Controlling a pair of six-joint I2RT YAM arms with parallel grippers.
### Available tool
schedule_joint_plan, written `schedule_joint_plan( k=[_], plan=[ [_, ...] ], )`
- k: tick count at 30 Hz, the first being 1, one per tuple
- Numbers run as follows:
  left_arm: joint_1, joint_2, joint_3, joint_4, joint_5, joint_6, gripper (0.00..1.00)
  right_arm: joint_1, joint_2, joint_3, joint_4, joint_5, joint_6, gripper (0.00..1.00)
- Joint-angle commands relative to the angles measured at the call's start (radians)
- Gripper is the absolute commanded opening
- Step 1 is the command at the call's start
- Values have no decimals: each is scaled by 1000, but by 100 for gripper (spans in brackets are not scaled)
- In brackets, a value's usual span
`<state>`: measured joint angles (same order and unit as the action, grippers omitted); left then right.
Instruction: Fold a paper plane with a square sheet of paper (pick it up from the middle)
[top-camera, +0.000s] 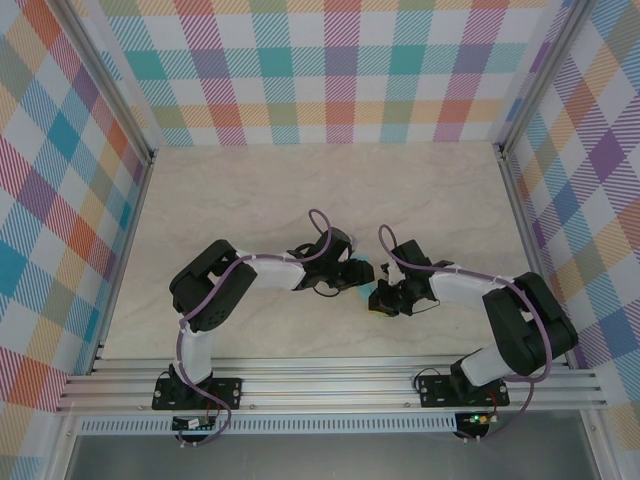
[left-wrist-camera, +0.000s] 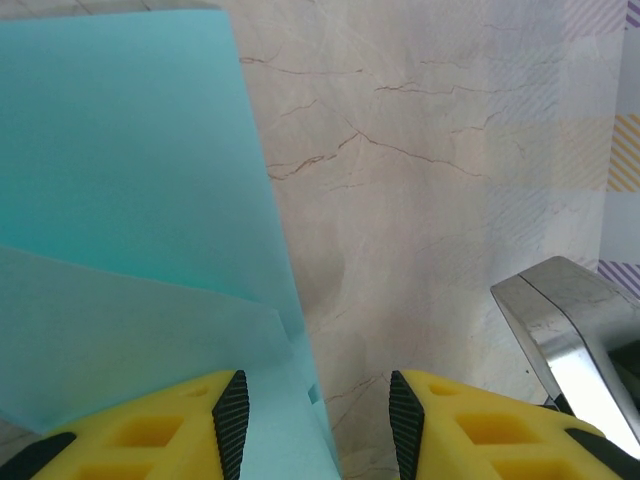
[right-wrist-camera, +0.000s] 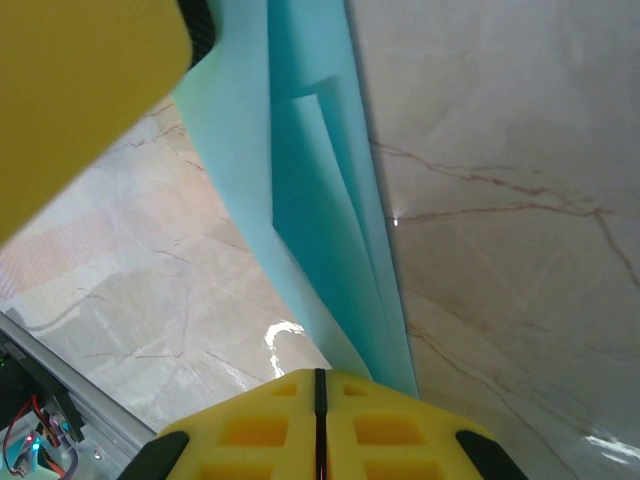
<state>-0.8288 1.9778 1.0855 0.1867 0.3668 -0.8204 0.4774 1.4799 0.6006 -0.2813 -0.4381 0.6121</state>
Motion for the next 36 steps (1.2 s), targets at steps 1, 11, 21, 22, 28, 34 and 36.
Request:
schedule_joint_plan(
  k=[1,11,21,22,28,34,36],
  plan=[
    [-4,44,10,-45,9,20,44,-1,20,-19,-20,36,-6,9],
    [-3,44,11,-50,11,24,43,-11,-39,-61,-18,13,16,10],
    [-3,47,11,-56,14,28,43,-29,-55,-88,-70,85,20,10],
    [-4,45,10,-55,14,28,43,-30,-43,-89,-79,96,20,10],
    [-3,47,13,-59,15,31,43,-34,-19,-97,-99,117,28,9],
    [-4,48,17,-58,16,31,43,-36,-117,-69,-108,65,16,9],
    [-4,46,19,-58,17,31,43,-36,-145,-55,-88,32,14,10]
  ],
)
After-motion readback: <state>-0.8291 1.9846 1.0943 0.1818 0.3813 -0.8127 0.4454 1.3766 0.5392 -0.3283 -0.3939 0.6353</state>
